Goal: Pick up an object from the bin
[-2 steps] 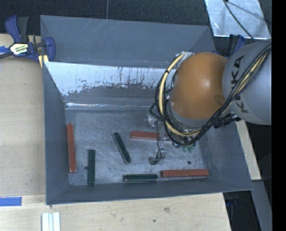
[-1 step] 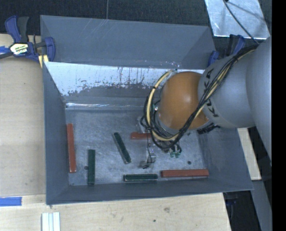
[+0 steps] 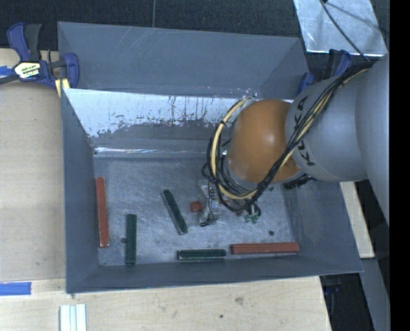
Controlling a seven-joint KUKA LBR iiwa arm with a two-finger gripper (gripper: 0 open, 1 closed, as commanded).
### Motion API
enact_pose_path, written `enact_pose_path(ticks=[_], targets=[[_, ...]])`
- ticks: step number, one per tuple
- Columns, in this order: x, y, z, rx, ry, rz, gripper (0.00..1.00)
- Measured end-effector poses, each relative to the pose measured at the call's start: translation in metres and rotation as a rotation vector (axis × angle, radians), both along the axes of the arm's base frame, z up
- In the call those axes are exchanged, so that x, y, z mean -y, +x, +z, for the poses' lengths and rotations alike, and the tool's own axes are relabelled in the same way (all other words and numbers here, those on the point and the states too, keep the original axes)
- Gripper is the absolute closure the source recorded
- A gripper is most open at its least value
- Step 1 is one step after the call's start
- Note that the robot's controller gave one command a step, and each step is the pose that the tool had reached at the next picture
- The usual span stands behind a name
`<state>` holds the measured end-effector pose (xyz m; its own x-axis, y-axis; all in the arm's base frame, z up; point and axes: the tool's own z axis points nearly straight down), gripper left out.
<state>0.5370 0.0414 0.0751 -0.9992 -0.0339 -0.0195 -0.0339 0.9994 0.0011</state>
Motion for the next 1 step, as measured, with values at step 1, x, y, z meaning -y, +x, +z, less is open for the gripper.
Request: enact_pose_path(ticks=[1], targets=[[0.0145, 0.0033, 0.1792, -0.006, 0.000, -0.078, 1.00]])
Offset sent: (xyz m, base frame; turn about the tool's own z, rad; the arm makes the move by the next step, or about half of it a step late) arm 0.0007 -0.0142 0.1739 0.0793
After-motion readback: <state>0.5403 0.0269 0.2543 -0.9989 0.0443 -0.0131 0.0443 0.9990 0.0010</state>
